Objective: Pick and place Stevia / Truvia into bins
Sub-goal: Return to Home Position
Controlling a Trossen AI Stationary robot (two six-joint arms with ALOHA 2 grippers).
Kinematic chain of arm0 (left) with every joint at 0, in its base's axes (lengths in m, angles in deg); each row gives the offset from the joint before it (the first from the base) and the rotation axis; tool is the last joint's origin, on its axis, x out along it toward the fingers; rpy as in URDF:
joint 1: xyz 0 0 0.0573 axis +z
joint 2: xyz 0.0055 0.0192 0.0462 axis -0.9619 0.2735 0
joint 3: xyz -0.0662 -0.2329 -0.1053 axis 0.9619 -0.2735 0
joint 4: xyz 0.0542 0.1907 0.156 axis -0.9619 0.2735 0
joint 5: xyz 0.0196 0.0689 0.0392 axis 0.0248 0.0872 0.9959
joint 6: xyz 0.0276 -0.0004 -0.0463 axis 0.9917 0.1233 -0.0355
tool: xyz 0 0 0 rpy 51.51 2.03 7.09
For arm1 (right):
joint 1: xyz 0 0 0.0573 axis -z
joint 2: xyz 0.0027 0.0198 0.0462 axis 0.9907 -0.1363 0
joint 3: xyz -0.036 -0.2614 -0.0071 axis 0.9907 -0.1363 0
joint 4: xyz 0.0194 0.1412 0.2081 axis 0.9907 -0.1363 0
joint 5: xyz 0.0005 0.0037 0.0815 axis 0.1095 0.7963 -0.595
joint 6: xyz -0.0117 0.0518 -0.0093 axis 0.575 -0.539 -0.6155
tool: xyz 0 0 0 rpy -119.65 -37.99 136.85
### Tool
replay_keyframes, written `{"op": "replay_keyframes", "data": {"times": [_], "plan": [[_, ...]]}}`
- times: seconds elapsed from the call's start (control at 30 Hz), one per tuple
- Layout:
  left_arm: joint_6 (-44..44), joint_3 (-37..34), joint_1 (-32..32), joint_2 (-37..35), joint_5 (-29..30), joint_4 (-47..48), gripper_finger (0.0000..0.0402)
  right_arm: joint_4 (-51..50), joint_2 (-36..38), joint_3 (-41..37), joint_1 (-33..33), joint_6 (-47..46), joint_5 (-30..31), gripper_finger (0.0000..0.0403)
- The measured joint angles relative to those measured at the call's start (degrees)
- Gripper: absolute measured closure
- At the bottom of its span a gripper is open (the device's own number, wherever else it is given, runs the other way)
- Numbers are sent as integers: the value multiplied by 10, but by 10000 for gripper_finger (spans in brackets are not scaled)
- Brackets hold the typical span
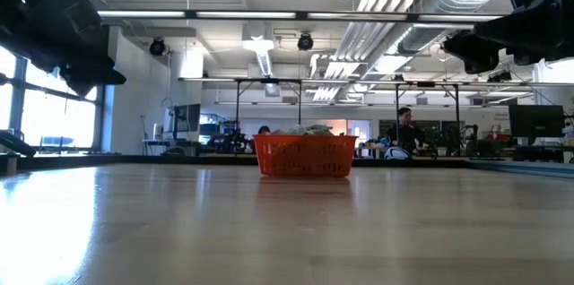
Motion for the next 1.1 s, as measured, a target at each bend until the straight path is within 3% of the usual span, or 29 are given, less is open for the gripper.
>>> {"op": "replay_keyframes", "data": {"times": [0.1,0.23,0.3,0.63,0.77,0.9,1.1], "plan": [[2,0,0,0,10,-43,186,1,0,0,1,2,0,123],[71,0,0,0,14,-120,186,10,0,0,13,49,-79,123],[94,0,0,0,13,-119,186,11,0,0,15,49,-88,123],[111,0,0,0,-73,-160,186,12,0,0,15,25,-62,123],[109,-34,0,7,-88,-276,186,12,0,0,15,19,-46,123],[109,-87,0,19,-64,-418,186,13,0,0,15,3,-26,123],[122,-84,0,24,-59,-357,186,15,0,0,15,1,-10,123]]}}
